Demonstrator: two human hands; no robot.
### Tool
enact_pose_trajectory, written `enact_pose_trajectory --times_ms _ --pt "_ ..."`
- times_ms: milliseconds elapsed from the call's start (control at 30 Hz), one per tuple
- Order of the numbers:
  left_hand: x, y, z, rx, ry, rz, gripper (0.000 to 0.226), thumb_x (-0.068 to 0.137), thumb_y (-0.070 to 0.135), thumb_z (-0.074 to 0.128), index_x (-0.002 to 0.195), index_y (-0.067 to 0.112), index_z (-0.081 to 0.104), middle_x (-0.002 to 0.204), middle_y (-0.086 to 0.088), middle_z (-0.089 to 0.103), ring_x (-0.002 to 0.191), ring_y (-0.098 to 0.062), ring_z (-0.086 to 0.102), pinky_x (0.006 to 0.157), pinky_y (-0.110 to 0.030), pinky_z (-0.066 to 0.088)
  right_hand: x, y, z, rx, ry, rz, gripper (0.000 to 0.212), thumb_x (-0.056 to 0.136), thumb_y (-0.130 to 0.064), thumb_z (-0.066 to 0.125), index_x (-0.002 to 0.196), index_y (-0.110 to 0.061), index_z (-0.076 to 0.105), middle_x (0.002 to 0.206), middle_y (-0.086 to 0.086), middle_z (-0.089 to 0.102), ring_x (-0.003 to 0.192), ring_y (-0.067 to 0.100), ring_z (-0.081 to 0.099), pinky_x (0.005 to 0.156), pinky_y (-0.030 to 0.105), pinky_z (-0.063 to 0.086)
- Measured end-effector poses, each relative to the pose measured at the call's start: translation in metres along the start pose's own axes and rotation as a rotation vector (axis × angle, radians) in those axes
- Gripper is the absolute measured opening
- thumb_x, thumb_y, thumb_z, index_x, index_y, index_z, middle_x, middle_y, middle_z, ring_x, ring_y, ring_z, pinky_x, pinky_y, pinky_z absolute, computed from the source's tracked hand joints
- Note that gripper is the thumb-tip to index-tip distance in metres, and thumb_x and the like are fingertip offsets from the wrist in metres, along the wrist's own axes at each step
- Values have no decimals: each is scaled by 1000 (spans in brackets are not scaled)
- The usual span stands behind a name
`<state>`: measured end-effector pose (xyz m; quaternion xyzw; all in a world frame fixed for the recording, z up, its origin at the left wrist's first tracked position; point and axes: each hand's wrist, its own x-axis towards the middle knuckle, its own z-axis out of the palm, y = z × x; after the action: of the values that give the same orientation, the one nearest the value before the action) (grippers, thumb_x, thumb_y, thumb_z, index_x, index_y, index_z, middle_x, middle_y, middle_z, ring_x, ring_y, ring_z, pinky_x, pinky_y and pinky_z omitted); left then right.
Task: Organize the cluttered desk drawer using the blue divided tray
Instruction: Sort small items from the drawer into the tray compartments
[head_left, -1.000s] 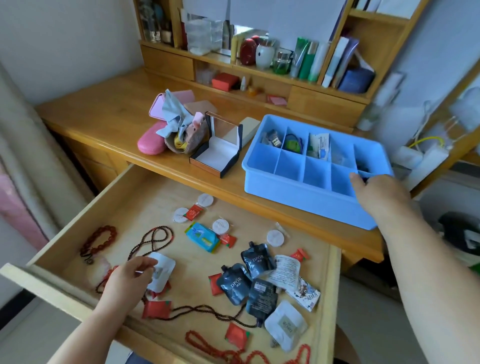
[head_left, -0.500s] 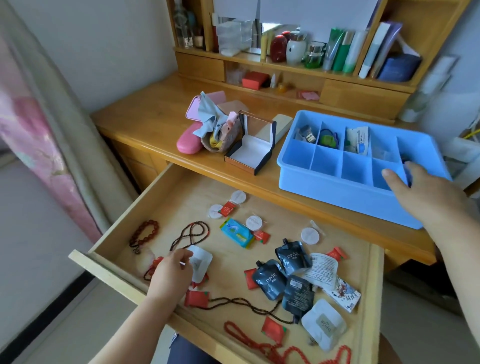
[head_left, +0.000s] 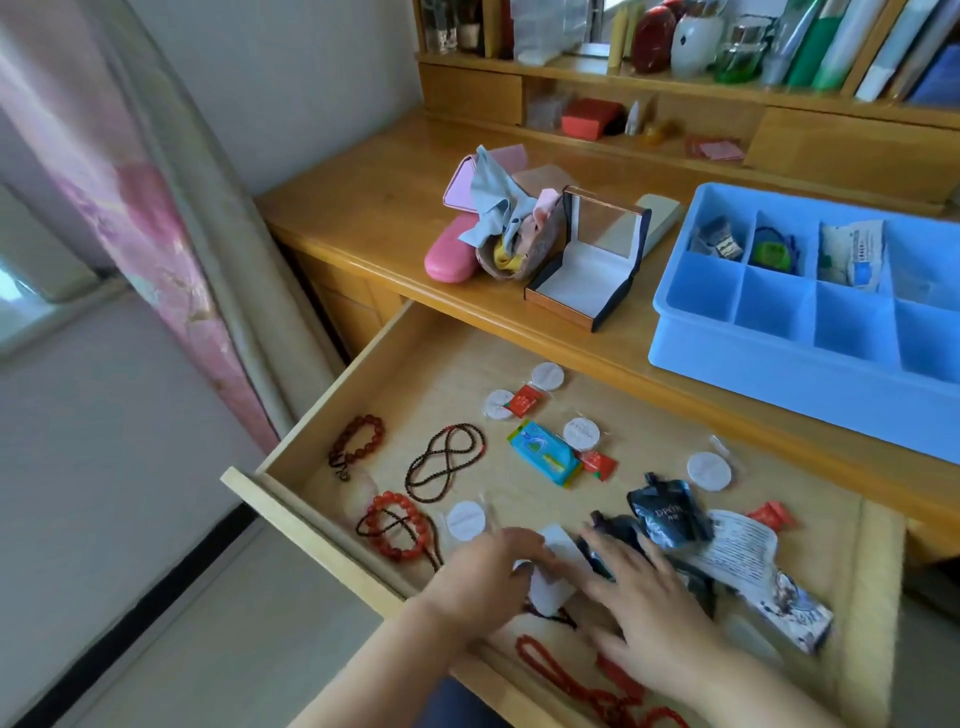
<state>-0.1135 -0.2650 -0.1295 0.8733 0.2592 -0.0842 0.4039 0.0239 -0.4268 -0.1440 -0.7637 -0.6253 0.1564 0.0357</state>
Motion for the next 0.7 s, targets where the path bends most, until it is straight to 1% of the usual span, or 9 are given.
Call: enact_pose_trajectory --times_ms 100,167,233,367,500,567,633,667,700 --pt "-2 -30 -28 308 142 -318 60 89 16 44 146 22 28 155 -4 21 139 -24 29 110 -33 33 -5 -4 6 -170 -128 20 66 53 -69 72 114 -45 64 141 2 51 126 18 50 109 38 2" --pt "-2 -44 -46 433 67 -600 68 90 19 42 150 17 10 154 -14 13 138 -33 26 107 -44 36 -6 -3 10 -202 -101 32 69 46 -68 76 109 -41 69 131 0 60 118 16 57 107 40 7" --pt "2 -53 -56 466 5 -661 65 92 18 38 150 15 11 152 -16 18 135 -34 32 103 -42 40 -6 -2 12 -185 -98 63 66 45 -63 82 104 -36 73 128 -3 62 113 15 62 107 38 6" --pt "5 -62 -55 363 60 -350 53 88 11 42 140 22 40 142 -1 43 129 -23 41 103 -34 39 -9 -1 13 -127 -81 122 58 45 -51 87 98 -28 75 124 -3 64 109 15 64 108 37 6" --pt "3 -50 -55 193 225 -107 55 78 -5 44 123 23 59 133 6 51 122 -14 50 96 -23 43 -22 9 8 -129 -45 125 51 50 -38 89 98 -28 74 122 -1 65 112 18 62 111 36 9" --pt "2 -39 -47 153 206 42 51 78 -5 48 117 23 63 128 4 53 122 -14 49 94 -14 39 -31 15 6 -138 13 188 36 79 -48 66 106 -26 72 128 3 62 121 22 54 113 43 9" --pt "0 -25 -29 183 8 149 49 83 9 57 124 35 58 143 3 39 134 -14 34 102 -17 32 -41 23 4 -111 -71 329 68 93 -60 15 116 -24 68 135 10 55 123 27 52 110 51 18" --pt "0 -20 -18 235 -107 143 56 83 18 61 131 43 49 151 5 26 139 -14 22 108 -25 29 -43 23 2 -109 -113 369 77 91 -63 6 119 -24 67 137 11 54 117 29 57 105 54 29" --pt "1 -16 -8 317 -193 108 67 81 23 63 137 48 36 155 6 13 142 -14 13 112 -33 24 -47 23 -2 -102 -146 401 74 89 -67 14 121 -24 65 138 12 52 110 28 63 98 55 39"
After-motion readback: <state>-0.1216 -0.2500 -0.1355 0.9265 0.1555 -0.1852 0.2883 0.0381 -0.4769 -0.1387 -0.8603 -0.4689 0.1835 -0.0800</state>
